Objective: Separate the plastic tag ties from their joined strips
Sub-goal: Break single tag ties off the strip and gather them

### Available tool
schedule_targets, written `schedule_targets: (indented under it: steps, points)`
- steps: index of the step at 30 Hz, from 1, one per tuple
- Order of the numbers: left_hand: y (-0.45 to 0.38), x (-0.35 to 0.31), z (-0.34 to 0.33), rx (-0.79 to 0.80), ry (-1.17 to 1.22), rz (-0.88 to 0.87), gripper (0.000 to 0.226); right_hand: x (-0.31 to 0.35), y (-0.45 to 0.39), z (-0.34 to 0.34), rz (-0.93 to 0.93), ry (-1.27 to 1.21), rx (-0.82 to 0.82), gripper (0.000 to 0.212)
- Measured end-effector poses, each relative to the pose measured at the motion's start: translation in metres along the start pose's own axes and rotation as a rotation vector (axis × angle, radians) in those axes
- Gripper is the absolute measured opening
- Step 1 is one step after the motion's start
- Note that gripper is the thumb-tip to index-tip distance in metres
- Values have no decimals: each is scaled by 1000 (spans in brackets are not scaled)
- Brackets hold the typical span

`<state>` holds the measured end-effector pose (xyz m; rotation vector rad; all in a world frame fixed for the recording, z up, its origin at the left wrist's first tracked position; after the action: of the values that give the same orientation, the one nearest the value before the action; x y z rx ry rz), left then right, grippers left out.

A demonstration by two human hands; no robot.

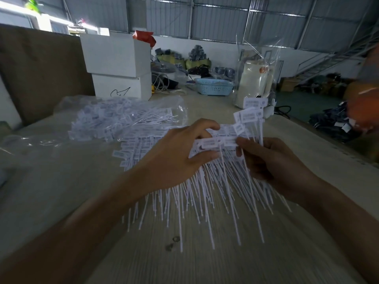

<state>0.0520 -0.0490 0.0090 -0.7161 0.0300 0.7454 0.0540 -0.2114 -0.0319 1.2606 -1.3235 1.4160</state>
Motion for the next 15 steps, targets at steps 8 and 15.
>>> schedule_targets:
  steps: [8,15]
  points:
    - [6,-12,4,-116,-358,-66,29,-18,0,-9,-99,-24,49,45]
    - [4,-9,-2,-35,-273,-32,21,5,4,-14,146,132,61,40]
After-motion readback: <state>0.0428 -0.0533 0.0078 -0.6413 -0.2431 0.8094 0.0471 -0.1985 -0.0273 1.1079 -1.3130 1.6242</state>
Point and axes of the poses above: each hand's wrist, its own y-axis away from the middle knuckle, its own z-axis out of the back of the hand, x = y × z, the point moved 10 cm from there along -y, towards the middle knuckle, and after that the axes turned 12 degrees about -y, right-handed, at the moved point
